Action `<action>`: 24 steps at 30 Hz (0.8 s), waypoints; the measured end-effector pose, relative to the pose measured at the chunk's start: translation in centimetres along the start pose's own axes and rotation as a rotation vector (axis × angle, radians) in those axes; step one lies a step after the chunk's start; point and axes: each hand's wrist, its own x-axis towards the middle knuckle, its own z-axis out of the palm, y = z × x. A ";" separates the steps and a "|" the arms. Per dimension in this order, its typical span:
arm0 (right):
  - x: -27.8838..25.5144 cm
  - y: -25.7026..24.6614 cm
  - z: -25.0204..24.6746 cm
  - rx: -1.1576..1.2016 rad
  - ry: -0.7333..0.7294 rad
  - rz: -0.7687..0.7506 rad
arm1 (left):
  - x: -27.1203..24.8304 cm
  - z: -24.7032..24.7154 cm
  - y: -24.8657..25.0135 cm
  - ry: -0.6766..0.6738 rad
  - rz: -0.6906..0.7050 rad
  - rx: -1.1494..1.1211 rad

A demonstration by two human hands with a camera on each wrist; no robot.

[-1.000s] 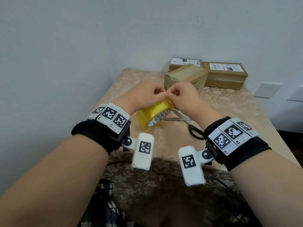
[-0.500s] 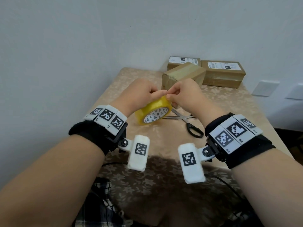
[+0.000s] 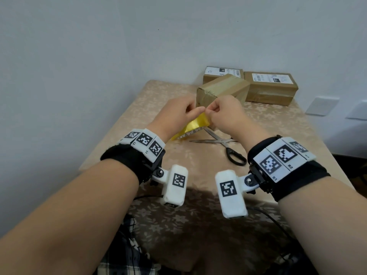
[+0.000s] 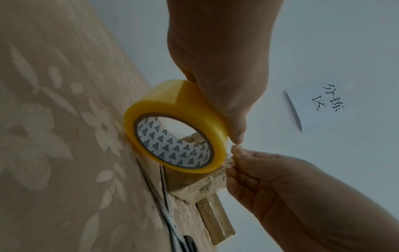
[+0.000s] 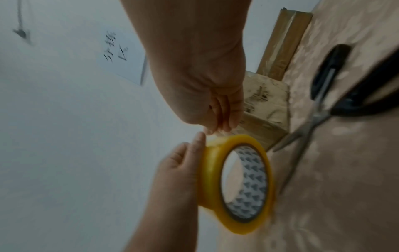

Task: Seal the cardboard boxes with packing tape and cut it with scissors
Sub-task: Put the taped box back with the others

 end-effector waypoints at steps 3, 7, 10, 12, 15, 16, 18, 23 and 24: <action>-0.1 0.0 -0.6 0.055 0.001 0.010 | 0.3 0.1 -0.2 0.000 0.025 0.021; -0.3 -0.2 -0.9 0.175 -0.009 0.064 | 0.3 0.3 -0.3 0.010 0.082 0.027; -0.5 -0.2 -1.0 0.233 0.004 0.079 | 0.2 0.3 -0.6 0.007 0.083 0.008; -0.6 0.1 -1.0 0.302 0.016 0.087 | 0.0 0.4 -0.7 0.004 0.080 -0.016; -0.8 0.5 -1.3 0.344 -0.010 0.066 | -0.3 0.7 -0.7 0.014 0.060 -0.058; -0.8 0.4 -1.4 0.308 -0.029 0.041 | -0.3 0.8 -0.7 0.015 0.051 -0.068; -0.9 0.3 -1.5 0.201 -0.054 -0.007 | -0.3 0.9 -0.6 0.015 0.033 -0.078; -1.0 0.2 -1.4 0.043 -0.036 -0.083 | 0.0 1.2 -0.3 0.026 -0.008 -0.096; -1.0 0.3 -1.4 0.012 -0.034 -0.086 | 0.0 1.2 -0.3 0.026 -0.012 -0.099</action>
